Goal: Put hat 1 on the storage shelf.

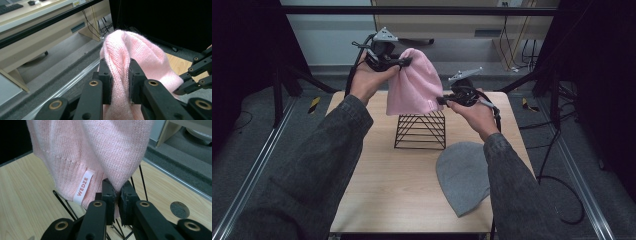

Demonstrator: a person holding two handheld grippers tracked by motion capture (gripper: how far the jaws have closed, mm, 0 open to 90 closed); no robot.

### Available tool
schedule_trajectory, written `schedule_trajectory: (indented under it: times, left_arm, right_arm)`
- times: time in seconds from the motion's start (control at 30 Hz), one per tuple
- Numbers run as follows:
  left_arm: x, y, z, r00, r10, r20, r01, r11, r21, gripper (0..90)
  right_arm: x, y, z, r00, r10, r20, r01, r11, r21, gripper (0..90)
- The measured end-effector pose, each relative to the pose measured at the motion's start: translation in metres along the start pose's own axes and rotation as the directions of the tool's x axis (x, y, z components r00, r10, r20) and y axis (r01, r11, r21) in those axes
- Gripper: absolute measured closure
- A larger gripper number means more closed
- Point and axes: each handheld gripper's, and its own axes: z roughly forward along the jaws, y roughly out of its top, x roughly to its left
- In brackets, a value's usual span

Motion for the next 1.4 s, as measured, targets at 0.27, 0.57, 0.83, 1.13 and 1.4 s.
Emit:
schedule_trajectory:
  times: [0.27,0.57,0.83,1.13,1.4]
  left_arm:
    - [-0.005,-0.008,0.006,0.9999,0.009,-0.004,-0.009,0.9999,-0.008,76.1]
    - [-0.014,-0.016,0.011,0.9998,0.021,0.007,-0.021,0.9997,-0.01,76.0]
    - [-0.021,-0.024,0.013,0.9996,0.016,0.023,-0.016,0.9998,-0.008,75.8]
    - [-0.031,-0.033,0.014,0.999,0.017,0.042,-0.016,0.9997,-0.016,75.2]
    - [-0.038,-0.044,0.019,0.9976,0.027,0.065,-0.026,0.9996,-0.004,75.0]
  right_arm:
    - [-0.005,-0.012,0.008,0.9998,0.021,0.008,-0.021,1.0,0.002,84.0]
    - [-0.01,-0.024,0.01,0.9992,0.028,0.027,-0.029,0.999,0.017,83.8]
    - [-0.009,-0.032,0.011,0.9993,0.012,0.036,-0.013,0.999,0.038,83.5]
    - [-0.007,-0.041,0.011,0.9983,-0.02,0.054,0.017,0.999,0.05,83.4]
    - [-0.004,-0.057,0.015,0.9982,-0.02,0.057,0.016,0.998,0.062,83.4]
